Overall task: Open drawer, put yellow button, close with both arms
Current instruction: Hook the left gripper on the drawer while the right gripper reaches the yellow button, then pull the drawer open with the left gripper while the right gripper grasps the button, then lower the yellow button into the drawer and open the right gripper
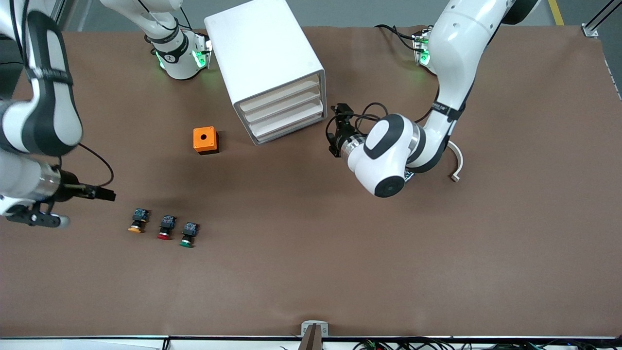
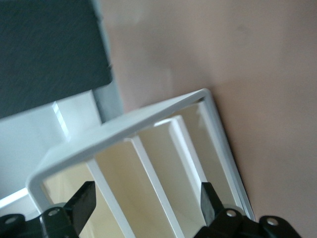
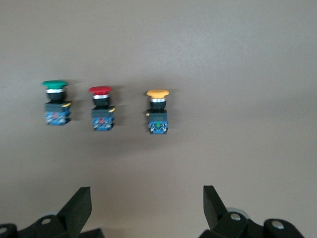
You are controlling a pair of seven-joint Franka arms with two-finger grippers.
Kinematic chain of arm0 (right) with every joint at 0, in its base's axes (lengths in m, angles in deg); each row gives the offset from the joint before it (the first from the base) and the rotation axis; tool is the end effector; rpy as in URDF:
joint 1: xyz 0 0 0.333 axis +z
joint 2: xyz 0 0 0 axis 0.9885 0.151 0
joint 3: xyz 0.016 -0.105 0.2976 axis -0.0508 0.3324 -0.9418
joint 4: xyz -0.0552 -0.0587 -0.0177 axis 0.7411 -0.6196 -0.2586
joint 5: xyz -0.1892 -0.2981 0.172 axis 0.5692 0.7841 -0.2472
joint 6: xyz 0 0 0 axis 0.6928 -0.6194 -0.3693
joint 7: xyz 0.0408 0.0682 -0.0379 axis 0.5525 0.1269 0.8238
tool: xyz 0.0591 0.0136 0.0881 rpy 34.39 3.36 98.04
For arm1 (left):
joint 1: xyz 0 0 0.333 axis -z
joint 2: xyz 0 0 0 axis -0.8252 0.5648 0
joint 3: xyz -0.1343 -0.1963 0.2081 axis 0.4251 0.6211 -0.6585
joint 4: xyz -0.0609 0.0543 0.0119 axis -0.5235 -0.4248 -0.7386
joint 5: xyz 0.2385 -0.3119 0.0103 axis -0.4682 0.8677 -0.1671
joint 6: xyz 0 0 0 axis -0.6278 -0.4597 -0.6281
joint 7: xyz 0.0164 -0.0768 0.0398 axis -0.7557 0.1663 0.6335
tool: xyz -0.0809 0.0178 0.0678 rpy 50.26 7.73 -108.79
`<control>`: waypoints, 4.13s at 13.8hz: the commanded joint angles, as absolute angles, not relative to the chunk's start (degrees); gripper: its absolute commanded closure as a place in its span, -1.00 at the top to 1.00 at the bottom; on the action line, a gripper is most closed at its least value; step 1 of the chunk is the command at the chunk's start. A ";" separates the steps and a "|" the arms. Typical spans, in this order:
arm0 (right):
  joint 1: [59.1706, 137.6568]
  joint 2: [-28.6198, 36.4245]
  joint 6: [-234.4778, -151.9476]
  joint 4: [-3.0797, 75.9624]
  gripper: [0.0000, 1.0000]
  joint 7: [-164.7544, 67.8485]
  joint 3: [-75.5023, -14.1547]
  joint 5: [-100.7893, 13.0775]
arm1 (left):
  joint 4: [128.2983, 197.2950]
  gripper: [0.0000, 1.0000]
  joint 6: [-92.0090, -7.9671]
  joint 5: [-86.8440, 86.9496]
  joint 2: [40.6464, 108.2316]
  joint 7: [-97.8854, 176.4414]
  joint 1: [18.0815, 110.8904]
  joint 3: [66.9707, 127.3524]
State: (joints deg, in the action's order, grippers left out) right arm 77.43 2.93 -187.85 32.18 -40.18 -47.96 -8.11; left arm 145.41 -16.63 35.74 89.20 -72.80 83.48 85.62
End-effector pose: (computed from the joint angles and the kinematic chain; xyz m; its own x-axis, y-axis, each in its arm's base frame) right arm 0.6478 -0.0662 0.3750 0.9779 -0.1691 -0.1230 -0.1699 -0.9855 0.0041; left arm 0.5027 -0.4286 0.2816 -0.2466 0.9263 -0.2850 0.5498 -0.1085 -0.8282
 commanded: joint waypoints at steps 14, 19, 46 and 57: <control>75.87 21.30 -202.57 31.37 0.99 -39.38 -48.96 -10.26 | 142.27 0.34 -15.35 53.02 95.13 -94.45 89.18 85.69; 76.30 21.83 -202.31 31.29 0.43 -39.82 -48.96 -10.26 | 141.92 0.28 -15.35 54.87 94.87 -95.34 89.80 85.78; 91.84 -8.92 -160.21 22.06 -1.00 -4.55 -50.19 -13.87 | 138.93 -0.43 -17.64 52.67 95.66 -84.00 83.30 81.30; 114.17 -9.45 -170.20 28.37 -0.98 46.81 -50.10 -18.52 | 134.63 0.99 -17.29 42.39 93.91 -71.63 82.77 75.08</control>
State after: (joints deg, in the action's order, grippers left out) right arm 111.69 -8.84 -166.33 25.25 40.93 -50.81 -17.45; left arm 135.42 -17.64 44.92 94.94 -76.06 82.88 78.00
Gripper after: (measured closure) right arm 0.590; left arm 0.004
